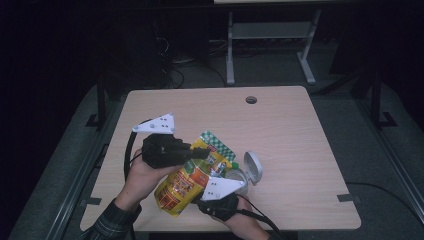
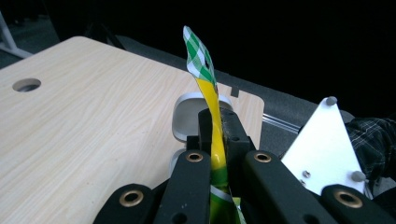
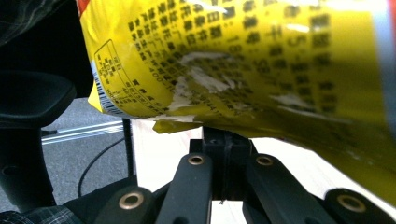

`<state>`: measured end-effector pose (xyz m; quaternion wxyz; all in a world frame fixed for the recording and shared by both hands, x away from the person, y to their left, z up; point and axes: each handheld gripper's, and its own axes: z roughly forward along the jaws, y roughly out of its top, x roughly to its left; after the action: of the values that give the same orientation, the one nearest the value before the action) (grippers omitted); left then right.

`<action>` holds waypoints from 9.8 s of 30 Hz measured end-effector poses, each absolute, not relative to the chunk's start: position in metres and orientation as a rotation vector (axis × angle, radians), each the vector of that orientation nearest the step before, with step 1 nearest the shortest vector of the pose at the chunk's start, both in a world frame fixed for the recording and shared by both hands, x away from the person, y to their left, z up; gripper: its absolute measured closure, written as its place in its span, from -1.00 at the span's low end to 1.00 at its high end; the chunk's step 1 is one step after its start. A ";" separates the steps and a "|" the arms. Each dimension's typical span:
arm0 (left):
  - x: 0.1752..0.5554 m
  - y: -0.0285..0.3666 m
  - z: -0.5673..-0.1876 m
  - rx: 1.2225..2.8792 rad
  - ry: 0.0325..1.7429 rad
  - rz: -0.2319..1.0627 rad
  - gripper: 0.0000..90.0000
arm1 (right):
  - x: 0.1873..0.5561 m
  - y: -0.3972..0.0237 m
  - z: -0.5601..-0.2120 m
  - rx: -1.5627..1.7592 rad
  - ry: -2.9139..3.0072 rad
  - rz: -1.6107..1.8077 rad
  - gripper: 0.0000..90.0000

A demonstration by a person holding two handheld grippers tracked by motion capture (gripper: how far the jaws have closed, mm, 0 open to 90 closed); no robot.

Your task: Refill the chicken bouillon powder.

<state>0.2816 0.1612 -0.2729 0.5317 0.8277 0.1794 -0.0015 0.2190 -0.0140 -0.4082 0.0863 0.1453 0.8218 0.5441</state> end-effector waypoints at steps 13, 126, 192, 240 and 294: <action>0.287 0.156 -0.282 1.977 0.444 -0.033 1.00 | 0.217 -0.011 -0.415 0.432 2.446 1.687 1.00; 0.315 0.101 -0.294 2.267 0.570 -0.042 1.00 | 0.214 -0.010 -0.421 0.404 2.368 1.850 1.00; 0.317 0.091 -0.291 2.315 0.569 -0.028 1.00 | 0.214 -0.012 -0.419 0.413 2.343 1.883 1.00; 0.316 0.085 -0.290 2.343 0.570 -0.015 1.00 | 0.214 -0.014 -0.419 0.420 2.332 1.903 1.00; 0.317 0.083 -0.289 2.358 0.567 -0.013 1.00 | 0.214 -0.014 -0.419 0.424 2.323 1.909 1.00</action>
<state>0.3170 0.0832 -0.2892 0.3508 0.9105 0.2189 -0.0049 0.2137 -0.0136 -0.4192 0.0526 0.1393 0.7639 0.6279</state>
